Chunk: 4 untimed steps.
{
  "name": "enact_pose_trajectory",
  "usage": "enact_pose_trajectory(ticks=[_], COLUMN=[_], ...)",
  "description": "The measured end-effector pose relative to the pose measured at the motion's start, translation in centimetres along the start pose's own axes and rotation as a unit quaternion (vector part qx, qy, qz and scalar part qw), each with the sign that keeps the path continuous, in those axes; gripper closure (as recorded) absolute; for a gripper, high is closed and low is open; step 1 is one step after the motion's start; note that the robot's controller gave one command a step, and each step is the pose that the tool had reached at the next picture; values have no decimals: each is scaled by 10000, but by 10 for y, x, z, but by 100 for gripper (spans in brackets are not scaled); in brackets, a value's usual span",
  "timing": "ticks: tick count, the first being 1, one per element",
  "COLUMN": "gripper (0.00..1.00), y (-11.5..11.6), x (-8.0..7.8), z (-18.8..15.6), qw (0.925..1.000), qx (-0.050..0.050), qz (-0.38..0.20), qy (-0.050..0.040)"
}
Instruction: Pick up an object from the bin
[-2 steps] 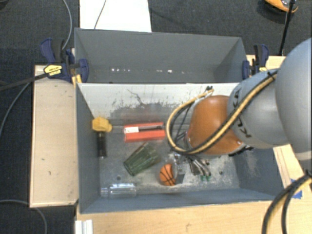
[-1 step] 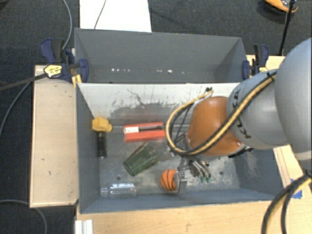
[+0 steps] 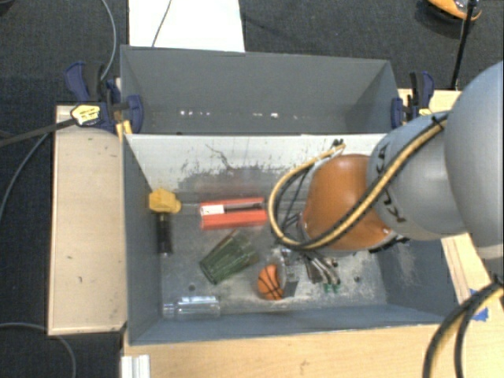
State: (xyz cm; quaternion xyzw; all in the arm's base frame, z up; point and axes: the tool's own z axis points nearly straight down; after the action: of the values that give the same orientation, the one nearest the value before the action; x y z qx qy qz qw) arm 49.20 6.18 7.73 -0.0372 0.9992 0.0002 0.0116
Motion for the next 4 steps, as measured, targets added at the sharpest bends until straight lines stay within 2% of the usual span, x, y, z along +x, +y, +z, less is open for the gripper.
enact_pose_trajectory(ticks=[1,2,3,4], gripper=[0,100,0,0], y=[0,0,0,0], x=[2,0,2,3], z=[2,0,2,2], qw=[10000,10000,10000,10000], qx=[-1,0,-2,-2], qz=[-2,5,2,3], qy=[29,-1,28,37])
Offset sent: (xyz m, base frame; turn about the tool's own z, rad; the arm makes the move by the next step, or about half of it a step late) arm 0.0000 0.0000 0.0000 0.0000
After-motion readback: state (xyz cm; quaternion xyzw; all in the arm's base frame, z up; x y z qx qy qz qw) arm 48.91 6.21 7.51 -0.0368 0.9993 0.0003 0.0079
